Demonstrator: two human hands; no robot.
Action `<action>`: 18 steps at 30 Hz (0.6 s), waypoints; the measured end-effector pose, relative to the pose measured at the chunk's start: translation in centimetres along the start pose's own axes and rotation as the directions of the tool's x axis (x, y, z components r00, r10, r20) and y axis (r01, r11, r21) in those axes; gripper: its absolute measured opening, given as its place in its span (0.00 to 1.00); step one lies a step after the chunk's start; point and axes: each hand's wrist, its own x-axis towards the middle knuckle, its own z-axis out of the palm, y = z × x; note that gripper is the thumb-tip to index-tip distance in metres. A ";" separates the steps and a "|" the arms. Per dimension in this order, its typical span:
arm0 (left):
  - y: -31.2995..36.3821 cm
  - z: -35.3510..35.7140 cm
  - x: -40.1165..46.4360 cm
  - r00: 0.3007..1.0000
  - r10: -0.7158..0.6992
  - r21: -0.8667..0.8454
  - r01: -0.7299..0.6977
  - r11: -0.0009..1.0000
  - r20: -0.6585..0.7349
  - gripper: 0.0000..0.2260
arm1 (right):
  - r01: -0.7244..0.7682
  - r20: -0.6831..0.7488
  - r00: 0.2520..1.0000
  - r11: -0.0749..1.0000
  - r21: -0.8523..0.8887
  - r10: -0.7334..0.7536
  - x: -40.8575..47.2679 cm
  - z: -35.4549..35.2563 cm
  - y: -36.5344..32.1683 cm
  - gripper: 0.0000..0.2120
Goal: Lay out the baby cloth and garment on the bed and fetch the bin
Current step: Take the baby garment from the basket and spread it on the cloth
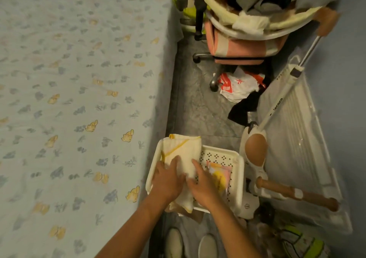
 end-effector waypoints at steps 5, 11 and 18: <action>-0.8 1.7 2.0 0.997 -0.048 -0.060 0.044 0.997 -0.065 0.27 | 0.066 -0.058 0.996 0.996 0.060 -0.063 3.2 1.6 2.0 0.33; -1.0 1.4 1.4 0.994 0.050 -0.236 -0.071 0.969 -0.097 0.30 | 0.115 -0.019 0.993 0.976 0.183 -0.114 2.9 0.4 2.7 0.38; 2.1 -4.2 -3.5 0.940 0.227 -0.463 -0.324 0.825 -0.255 0.32 | 0.291 -0.003 0.955 0.931 0.220 -0.298 -1.6 -6.3 -2.4 0.38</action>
